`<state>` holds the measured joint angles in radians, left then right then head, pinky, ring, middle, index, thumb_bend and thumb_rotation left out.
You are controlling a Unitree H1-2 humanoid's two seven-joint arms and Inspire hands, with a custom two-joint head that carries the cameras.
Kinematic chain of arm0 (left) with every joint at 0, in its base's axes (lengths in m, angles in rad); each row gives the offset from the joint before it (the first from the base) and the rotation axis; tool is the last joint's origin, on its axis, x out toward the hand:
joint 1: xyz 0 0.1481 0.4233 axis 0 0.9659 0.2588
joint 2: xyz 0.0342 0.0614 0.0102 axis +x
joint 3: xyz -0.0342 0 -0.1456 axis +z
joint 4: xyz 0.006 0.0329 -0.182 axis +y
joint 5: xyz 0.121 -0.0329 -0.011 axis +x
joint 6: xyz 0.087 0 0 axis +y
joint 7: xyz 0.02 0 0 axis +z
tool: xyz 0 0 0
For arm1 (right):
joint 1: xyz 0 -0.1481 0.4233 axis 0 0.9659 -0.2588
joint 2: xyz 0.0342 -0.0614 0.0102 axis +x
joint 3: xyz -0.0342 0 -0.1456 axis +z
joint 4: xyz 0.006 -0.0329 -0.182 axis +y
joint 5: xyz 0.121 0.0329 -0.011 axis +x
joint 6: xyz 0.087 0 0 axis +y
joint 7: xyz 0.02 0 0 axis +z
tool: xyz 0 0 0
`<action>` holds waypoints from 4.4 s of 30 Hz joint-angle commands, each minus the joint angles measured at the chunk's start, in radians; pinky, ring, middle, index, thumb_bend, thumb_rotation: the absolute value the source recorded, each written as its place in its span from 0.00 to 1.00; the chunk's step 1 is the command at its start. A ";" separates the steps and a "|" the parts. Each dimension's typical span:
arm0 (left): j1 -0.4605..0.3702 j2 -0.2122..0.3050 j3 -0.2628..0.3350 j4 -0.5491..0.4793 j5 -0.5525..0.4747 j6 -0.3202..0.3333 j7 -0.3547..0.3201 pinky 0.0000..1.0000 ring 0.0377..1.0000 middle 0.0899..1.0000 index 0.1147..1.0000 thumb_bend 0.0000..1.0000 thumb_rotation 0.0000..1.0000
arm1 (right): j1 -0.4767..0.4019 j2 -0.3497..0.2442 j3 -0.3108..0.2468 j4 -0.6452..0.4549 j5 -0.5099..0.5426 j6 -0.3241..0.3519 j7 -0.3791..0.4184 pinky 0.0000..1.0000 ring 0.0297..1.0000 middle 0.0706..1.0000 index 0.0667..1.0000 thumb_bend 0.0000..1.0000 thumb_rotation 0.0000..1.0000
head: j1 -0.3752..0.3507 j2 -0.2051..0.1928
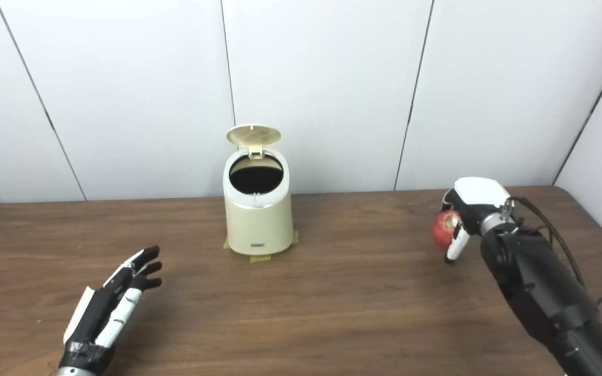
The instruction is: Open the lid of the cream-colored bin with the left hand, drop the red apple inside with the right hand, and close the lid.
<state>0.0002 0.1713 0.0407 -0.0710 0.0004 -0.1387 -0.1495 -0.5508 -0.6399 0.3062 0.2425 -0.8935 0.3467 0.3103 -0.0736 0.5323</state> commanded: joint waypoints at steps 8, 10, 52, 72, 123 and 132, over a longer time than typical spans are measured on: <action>-0.028 0.005 -0.006 -0.002 0.009 -0.034 0.010 0.81 0.88 0.92 0.86 0.53 0.77 | -0.052 0.000 -0.050 -0.179 0.071 -0.048 0.014 0.31 0.38 0.39 0.45 0.53 0.00 | 0.005 -0.004; -0.028 0.004 -0.005 -0.002 0.006 -0.031 0.010 0.81 0.87 0.92 0.86 0.53 0.76 | -0.057 0.005 -0.044 -0.203 0.064 -0.055 0.020 0.31 0.37 0.38 0.45 0.53 0.00 | 0.005 -0.005; -0.024 -0.063 0.018 0.021 0.009 -0.041 0.097 0.88 0.91 0.95 0.95 0.29 0.91 | -0.305 0.400 0.094 -0.198 -0.188 -0.236 -0.120 0.23 0.38 0.47 0.45 0.52 0.00 | 0.027 -0.028; -0.035 -0.061 0.000 0.066 0.015 -0.064 0.114 0.87 0.90 0.93 0.94 0.36 0.83 | -0.376 0.432 0.138 0.110 -0.184 -0.341 -0.440 0.25 0.37 0.51 0.45 0.51 0.00 | 0.051 -0.074; -0.021 -0.058 -0.020 0.046 -0.013 -0.086 0.096 0.87 0.89 0.92 0.93 0.34 0.74 | -0.328 0.416 0.143 -0.013 -0.258 -0.192 -0.237 0.33 0.42 0.53 0.43 0.51 0.00 | 0.027 -0.094; -0.019 -0.058 -0.020 0.046 0.006 -0.092 0.105 0.84 0.88 0.91 0.93 0.34 0.72 | -0.328 0.414 0.148 -0.013 -0.258 -0.180 -0.236 0.32 0.42 0.52 0.43 0.51 0.00 | 0.027 -0.095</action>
<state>-0.0253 0.1264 0.0311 -0.0423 -0.0126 -0.1801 -0.0497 -0.8310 -0.2180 0.4678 0.2515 -1.1439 0.1530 0.0840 -0.0460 0.4372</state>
